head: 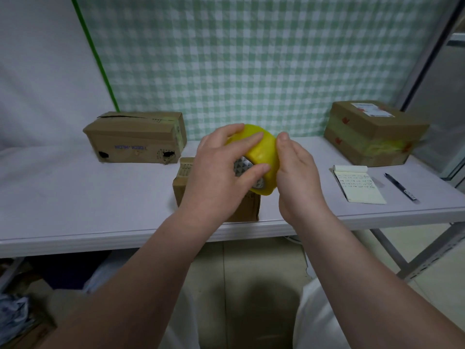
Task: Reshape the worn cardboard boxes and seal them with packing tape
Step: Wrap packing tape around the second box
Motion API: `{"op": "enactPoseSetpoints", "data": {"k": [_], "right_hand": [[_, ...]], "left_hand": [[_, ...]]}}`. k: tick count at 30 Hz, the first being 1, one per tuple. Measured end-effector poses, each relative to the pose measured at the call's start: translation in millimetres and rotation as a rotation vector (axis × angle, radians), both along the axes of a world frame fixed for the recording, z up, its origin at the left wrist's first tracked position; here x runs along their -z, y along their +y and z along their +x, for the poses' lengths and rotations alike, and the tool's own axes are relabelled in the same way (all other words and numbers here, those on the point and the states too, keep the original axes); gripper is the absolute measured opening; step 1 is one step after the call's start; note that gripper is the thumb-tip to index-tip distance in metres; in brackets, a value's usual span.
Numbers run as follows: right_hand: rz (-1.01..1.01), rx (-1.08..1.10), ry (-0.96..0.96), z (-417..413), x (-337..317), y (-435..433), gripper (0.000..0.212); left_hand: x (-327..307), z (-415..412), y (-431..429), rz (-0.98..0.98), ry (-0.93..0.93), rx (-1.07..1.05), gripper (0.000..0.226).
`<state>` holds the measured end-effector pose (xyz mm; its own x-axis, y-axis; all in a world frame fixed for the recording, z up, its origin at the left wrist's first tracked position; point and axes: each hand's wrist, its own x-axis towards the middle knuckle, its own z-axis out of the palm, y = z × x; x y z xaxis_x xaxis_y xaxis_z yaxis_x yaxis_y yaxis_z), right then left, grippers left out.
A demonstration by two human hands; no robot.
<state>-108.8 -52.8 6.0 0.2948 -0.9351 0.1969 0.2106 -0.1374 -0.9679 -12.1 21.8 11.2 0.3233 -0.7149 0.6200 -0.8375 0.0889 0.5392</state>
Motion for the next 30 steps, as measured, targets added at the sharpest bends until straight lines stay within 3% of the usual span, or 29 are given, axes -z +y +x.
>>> {"op": "enactPoseSetpoints", "data": {"k": [4,8,11,16,19,24,30], "right_hand": [[0.058,-0.18,-0.023,-3,2,4,0.014],[0.044,-0.252,-0.062,-5,8,5,0.017],[-0.021,-0.22,-0.029,-1,14,7,0.034],[-0.178,-0.087,0.075,4,22,14,0.034],[-0.252,-0.017,0.165,5,25,18,0.039],[-0.434,0.058,0.3,0,20,17,0.015],[-0.503,0.053,0.372,-7,2,1,0.017]], "left_hand": [[7,0,1,-0.044,0.008,-0.031,0.037],[8,1,4,-0.09,-0.043,-0.069,0.032],[8,0,6,-0.128,-0.091,-0.111,0.027],[5,3,5,-0.19,-0.048,-0.187,0.012],[2,3,5,-0.132,-0.024,-0.206,0.004],[-4,5,3,-0.044,-0.019,-0.168,0.008],[-24,6,-2,-0.015,-0.133,-0.096,0.011]]}}
